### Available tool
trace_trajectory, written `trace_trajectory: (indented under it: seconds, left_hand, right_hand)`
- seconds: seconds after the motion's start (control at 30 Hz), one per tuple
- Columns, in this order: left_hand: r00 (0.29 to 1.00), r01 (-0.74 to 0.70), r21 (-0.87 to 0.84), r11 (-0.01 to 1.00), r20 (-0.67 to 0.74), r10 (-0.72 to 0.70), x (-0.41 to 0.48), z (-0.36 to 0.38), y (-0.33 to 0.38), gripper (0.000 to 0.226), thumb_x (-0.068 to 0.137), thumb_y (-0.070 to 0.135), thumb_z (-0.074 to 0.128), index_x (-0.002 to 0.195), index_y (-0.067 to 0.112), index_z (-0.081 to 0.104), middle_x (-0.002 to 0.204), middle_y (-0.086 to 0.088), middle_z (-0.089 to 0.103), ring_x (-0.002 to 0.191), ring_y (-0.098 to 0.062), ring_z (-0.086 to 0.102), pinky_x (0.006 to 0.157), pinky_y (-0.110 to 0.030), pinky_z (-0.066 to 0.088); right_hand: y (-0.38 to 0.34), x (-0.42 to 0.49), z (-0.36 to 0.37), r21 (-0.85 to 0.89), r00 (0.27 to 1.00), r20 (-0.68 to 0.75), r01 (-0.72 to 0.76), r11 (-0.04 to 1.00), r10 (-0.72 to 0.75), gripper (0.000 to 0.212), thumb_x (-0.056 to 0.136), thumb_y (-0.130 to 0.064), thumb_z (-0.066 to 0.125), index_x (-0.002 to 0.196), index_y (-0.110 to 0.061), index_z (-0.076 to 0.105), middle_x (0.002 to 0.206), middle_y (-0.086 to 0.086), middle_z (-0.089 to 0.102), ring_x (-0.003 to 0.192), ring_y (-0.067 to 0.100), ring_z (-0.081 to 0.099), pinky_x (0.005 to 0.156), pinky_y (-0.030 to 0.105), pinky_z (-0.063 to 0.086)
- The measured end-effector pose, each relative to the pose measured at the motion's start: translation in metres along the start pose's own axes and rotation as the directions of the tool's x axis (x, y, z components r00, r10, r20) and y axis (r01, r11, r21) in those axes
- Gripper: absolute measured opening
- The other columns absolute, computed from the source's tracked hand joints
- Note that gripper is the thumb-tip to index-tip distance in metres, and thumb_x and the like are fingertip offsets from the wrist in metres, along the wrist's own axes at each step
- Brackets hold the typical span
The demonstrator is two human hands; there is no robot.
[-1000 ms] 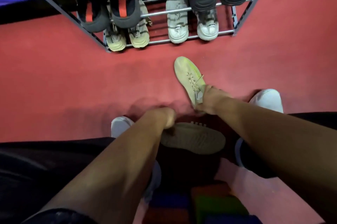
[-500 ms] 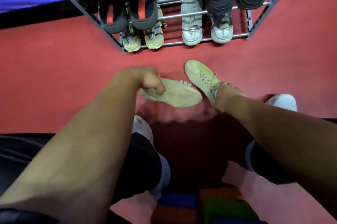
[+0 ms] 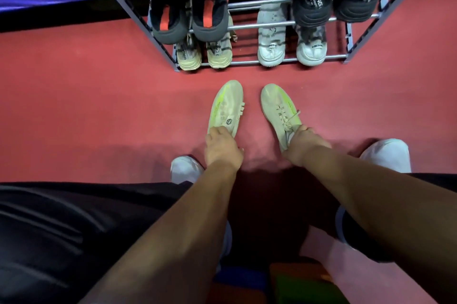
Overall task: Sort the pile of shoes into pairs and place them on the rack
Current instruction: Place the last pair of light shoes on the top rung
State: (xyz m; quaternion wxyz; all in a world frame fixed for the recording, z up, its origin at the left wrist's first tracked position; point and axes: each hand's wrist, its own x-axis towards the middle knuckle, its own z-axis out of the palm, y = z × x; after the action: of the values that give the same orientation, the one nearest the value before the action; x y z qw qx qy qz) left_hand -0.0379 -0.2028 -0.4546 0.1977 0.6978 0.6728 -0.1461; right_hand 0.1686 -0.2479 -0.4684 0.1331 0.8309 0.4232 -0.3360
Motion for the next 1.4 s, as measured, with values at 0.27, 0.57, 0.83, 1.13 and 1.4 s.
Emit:
trace_trajectory:
  seconds: [0.27, 0.57, 0.83, 1.13, 1.4]
  left_hand:
    - [0.963, 0.263, 0.034, 0.964, 0.06, -0.264, 0.046, -0.009, 0.002, 0.118, 0.074, 0.066, 0.083, 0.154, 0.0, 0.027, 0.147, -0.013, 0.041, 0.134, -0.032, 0.041, 0.108, -0.042, 0.042]
    - [0.959, 0.268, -0.094, 0.959, 0.117, -0.257, 0.048, 0.0, 0.004, 0.098, 0.084, 0.027, 0.078, 0.156, -0.003, 0.018, 0.145, -0.015, 0.039, 0.131, -0.035, 0.048, 0.096, -0.046, 0.053]
    - [0.937, 0.302, -0.232, 0.925, 0.25, -0.244, 0.036, -0.066, 0.014, 0.075, 0.079, 0.04, 0.078, 0.142, 0.005, 0.056, 0.135, -0.012, 0.063, 0.12, -0.03, 0.067, 0.095, -0.033, 0.056]
    - [0.936, 0.087, -0.094, 0.992, 0.347, -0.049, -0.046, -0.228, 0.042, 0.037, 0.077, 0.005, 0.06, 0.114, 0.007, 0.067, 0.109, -0.011, 0.066, 0.094, -0.029, 0.066, 0.074, -0.032, 0.053]
    - [0.99, -0.131, -0.016, 0.991, 0.055, 0.131, -0.102, -0.372, 0.062, 0.018, 0.086, 0.03, 0.074, 0.092, 0.015, 0.08, 0.098, -0.011, 0.078, 0.08, -0.027, 0.073, 0.079, -0.034, 0.061]
  right_hand:
    - [0.001, 0.005, 0.01, -0.148, 0.997, -0.014, 0.071, 0.986, -0.074, 0.141, 0.076, -0.073, 0.077, 0.163, 0.002, -0.004, 0.156, 0.019, 0.034, 0.137, 0.037, 0.049, 0.105, 0.048, 0.046]
    - [-0.011, 0.014, 0.0, -0.078, 0.999, -0.041, 0.03, 0.996, -0.033, 0.105, 0.083, -0.04, 0.078, 0.156, 0.002, 0.016, 0.148, 0.017, 0.041, 0.132, 0.036, 0.051, 0.105, 0.044, 0.046]
    - [-0.029, -0.008, -0.054, -0.009, 0.999, 0.031, -0.035, 0.999, 0.036, 0.12, 0.077, -0.061, 0.075, 0.161, -0.001, 0.015, 0.155, 0.019, 0.045, 0.144, 0.04, 0.043, 0.118, 0.042, 0.036]
    - [-0.05, -0.104, -0.18, -0.092, 0.993, 0.02, 0.116, 0.989, -0.115, 0.059, 0.074, -0.053, 0.068, 0.115, -0.011, 0.072, 0.11, 0.009, 0.072, 0.101, 0.03, 0.07, 0.087, 0.034, 0.057]
    - [-0.059, -0.213, -0.34, -0.286, 0.967, 0.049, 0.252, 0.925, -0.249, 0.013, 0.083, -0.023, 0.077, 0.074, -0.013, 0.074, 0.051, -0.001, 0.065, 0.056, 0.022, 0.061, 0.061, 0.025, 0.049]
